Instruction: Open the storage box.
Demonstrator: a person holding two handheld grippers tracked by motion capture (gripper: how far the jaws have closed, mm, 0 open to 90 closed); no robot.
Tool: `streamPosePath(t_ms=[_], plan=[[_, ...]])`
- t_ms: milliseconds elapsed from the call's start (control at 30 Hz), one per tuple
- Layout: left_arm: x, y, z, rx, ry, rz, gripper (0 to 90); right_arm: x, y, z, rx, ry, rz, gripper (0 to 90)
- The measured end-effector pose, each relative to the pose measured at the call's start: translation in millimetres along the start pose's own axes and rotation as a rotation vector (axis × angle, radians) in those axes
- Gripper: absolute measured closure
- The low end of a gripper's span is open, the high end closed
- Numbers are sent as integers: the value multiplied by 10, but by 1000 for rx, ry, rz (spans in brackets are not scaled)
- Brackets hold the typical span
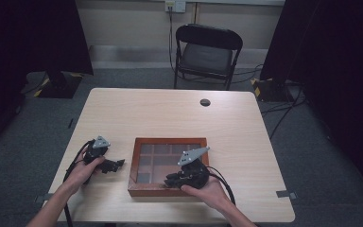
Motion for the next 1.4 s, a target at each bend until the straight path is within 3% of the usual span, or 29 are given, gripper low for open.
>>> streamPosePath(t_ms=[267, 733, 1400], plan=[[-1, -5, 2, -1, -4, -6, 0, 73, 2, 77, 4, 39, -20, 805], [-1, -5, 2, 0, -4, -6, 0, 87, 20, 77, 13, 25, -57, 813], [-1, -5, 2, 0, -4, -6, 0, 17, 23, 20, -3, 20, -38, 814]])
Point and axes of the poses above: each handheld gripper's, and its own axes: z roughly forward along the jaws, x roughly out of its underside, y roughly to its left, the point moved 4 cm from there along z, roughly forward along the jaws, and after that the axes turned 6 degrees about z, right-handed, at the moved point
